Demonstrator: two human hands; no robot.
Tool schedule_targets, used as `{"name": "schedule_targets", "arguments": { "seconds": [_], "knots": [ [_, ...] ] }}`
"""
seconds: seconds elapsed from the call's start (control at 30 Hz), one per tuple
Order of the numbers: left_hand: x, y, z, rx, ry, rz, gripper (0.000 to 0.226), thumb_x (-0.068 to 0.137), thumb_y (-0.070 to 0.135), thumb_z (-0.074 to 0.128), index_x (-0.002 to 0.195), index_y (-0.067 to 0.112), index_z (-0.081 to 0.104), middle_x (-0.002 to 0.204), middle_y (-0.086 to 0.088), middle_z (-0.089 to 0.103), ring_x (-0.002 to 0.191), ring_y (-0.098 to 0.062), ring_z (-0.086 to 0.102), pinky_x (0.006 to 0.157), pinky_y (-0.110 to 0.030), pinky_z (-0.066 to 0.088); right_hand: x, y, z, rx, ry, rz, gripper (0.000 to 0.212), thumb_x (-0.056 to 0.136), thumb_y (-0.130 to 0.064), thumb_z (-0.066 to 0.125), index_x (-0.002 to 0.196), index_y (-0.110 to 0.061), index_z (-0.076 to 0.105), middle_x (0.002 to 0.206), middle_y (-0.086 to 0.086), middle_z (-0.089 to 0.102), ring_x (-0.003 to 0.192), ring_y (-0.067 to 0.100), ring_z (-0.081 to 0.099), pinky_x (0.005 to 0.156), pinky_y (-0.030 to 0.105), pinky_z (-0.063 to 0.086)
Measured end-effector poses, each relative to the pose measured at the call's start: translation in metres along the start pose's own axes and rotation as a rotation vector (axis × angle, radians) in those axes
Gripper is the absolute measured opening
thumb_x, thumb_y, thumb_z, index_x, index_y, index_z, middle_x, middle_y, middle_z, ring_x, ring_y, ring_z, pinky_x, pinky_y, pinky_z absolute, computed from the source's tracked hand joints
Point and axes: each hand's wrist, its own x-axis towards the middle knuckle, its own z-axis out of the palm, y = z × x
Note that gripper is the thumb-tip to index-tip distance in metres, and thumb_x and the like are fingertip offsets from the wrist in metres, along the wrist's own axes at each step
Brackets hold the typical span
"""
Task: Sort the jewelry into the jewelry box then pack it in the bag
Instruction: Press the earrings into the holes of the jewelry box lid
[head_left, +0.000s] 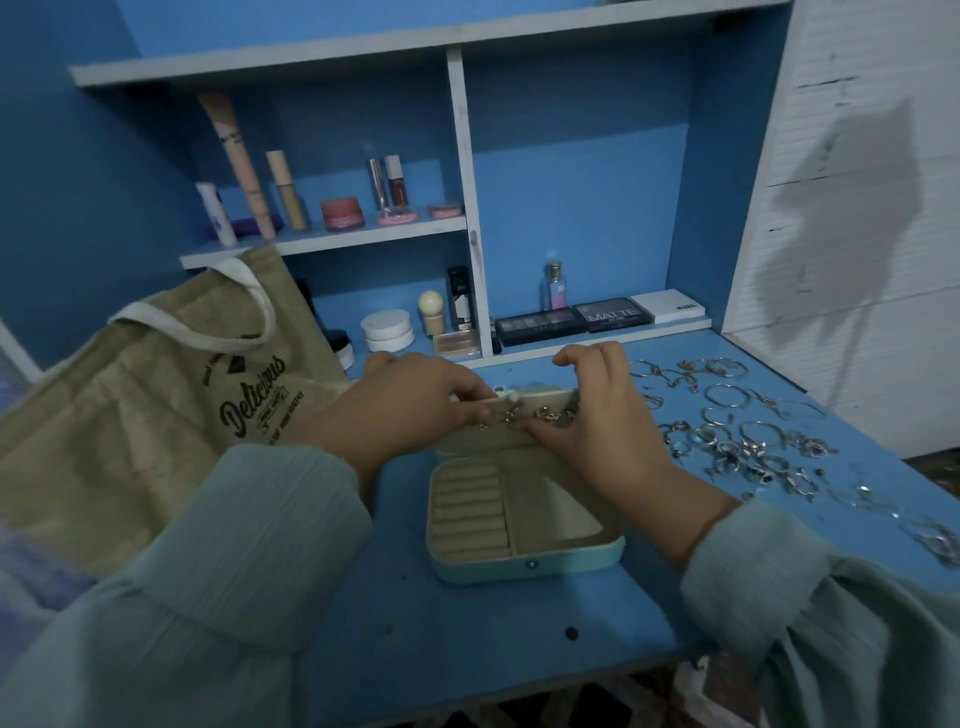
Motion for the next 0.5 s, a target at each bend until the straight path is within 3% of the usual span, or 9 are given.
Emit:
{"name": "schedule_targets", "arguments": {
  "seconds": [0.17, 0.23, 0.3, 0.4, 0.43, 0.5],
  "knots": [
    [0.020, -0.011, 0.013, -0.111, 0.155, -0.031, 0.019, 0.091, 0.036, 0.053, 0.103, 0.041, 0.067, 0.095, 0.013, 0.062, 0.096, -0.011, 0.055, 0.093, -0.044, 0.042, 0.016, 0.004, 0.000, 0.070, -0.158, 0.066, 0.073, 0.064, -0.039, 0.081, 0.123, -0.017, 0.043, 0.110, -0.005, 0.036, 0.095, 0.011, 0.043, 0.084, 0.031, 0.043],
    [0.028, -0.017, 0.020, -0.192, 0.217, -0.048, 0.021, 0.091, 0.034, 0.054, 0.107, 0.037, 0.067, 0.103, 0.008, 0.063, 0.096, -0.012, 0.056, 0.088, -0.037, 0.045, 0.023, 0.009, -0.001, 0.192, -0.221, 0.165, 0.078, 0.063, -0.035, 0.083, 0.126, -0.019, 0.040, 0.111, -0.008, 0.037, 0.097, 0.007, 0.042, 0.086, 0.025, 0.040],
    [0.034, -0.020, 0.026, -0.320, 0.289, -0.073, 0.021, 0.091, 0.029, 0.056, 0.108, 0.030, 0.068, 0.108, 0.005, 0.061, 0.095, -0.009, 0.054, 0.081, -0.027, 0.043, 0.029, 0.015, -0.002, 0.319, -0.270, 0.283, 0.076, 0.065, -0.031, 0.083, 0.127, -0.021, 0.041, 0.115, -0.005, 0.046, 0.100, 0.010, 0.049, 0.088, 0.028, 0.044],
    [0.038, -0.022, 0.036, -0.518, 0.388, -0.131, 0.024, 0.093, 0.026, 0.055, 0.114, 0.024, 0.065, 0.110, 0.006, 0.063, 0.087, 0.000, 0.054, 0.069, -0.007, 0.039, 0.037, 0.024, 0.000, 0.388, -0.303, 0.360, 0.056, 0.072, -0.024, 0.079, 0.118, -0.019, 0.048, 0.100, -0.005, 0.057, 0.084, 0.010, 0.056, 0.072, 0.026, 0.048],
    [0.037, -0.023, 0.038, -0.593, 0.397, -0.151, 0.026, 0.094, 0.026, 0.053, 0.118, 0.023, 0.063, 0.114, 0.006, 0.062, 0.090, 0.001, 0.054, 0.072, -0.006, 0.040, 0.039, 0.027, 0.001, 0.390, -0.310, 0.371, 0.050, 0.074, -0.023, 0.077, 0.115, -0.018, 0.050, 0.094, -0.007, 0.058, 0.079, 0.008, 0.056, 0.066, 0.022, 0.047],
    [0.037, -0.027, 0.045, -0.712, 0.369, -0.195, 0.035, 0.094, 0.028, 0.051, 0.128, 0.022, 0.054, 0.129, 0.003, 0.055, 0.109, -0.006, 0.052, 0.089, -0.015, 0.040, 0.043, 0.031, 0.004, 0.391, -0.326, 0.389, 0.044, 0.076, -0.022, 0.075, 0.114, -0.018, 0.052, 0.088, -0.009, 0.058, 0.073, 0.005, 0.056, 0.058, 0.018, 0.044]
  ]
}}
